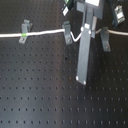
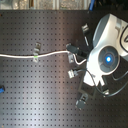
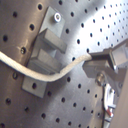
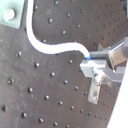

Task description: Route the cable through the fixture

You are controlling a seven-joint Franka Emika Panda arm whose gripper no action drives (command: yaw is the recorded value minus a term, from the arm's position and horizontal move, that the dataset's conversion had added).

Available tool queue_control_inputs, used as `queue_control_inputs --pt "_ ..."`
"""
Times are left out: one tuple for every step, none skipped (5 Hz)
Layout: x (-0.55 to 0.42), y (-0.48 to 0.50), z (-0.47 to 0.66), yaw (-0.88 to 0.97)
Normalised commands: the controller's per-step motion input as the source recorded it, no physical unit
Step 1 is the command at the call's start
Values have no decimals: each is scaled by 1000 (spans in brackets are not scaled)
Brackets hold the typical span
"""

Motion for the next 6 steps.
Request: queue_control_inputs --pt "26 -461 -370 -366" --pt "57 -387 -269 -383" --pt "73 -14 -39 0" --pt "104 266 145 360" --pt "55 234 283 569" --pt "75 220 376 743"
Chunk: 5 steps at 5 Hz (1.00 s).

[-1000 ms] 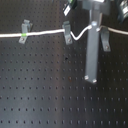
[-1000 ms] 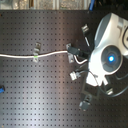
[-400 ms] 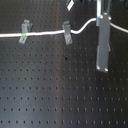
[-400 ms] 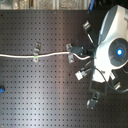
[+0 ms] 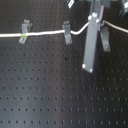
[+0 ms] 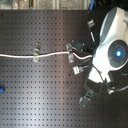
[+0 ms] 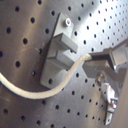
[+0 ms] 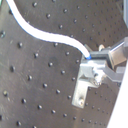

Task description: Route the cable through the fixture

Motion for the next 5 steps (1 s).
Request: queue_control_inputs --pt "79 211 314 754" --pt "-55 175 31 377" --pt "-44 82 36 360" --pt "-151 -119 3 0" --pt "132 -118 341 594"
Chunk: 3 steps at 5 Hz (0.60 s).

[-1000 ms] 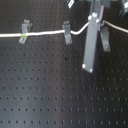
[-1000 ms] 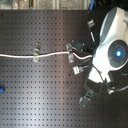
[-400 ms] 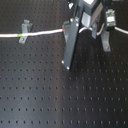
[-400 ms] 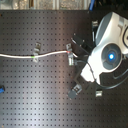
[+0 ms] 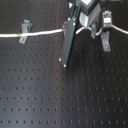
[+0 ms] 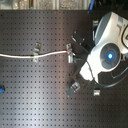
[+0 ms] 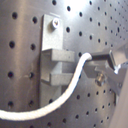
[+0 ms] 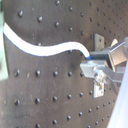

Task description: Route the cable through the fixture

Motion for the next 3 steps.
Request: queue_control_inputs --pt "82 29 301 866" --pt "84 35 235 863" --pt "81 50 141 880"
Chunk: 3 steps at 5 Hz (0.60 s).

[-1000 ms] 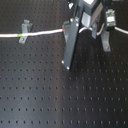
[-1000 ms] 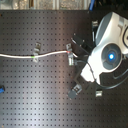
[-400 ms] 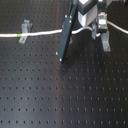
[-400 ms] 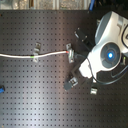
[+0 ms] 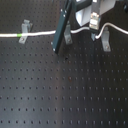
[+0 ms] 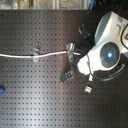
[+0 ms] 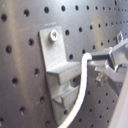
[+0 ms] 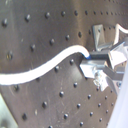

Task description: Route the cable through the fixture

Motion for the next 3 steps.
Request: queue_control_inputs --pt "69 33 180 974" --pt "1 0 161 974" --pt "-86 -23 101 823"
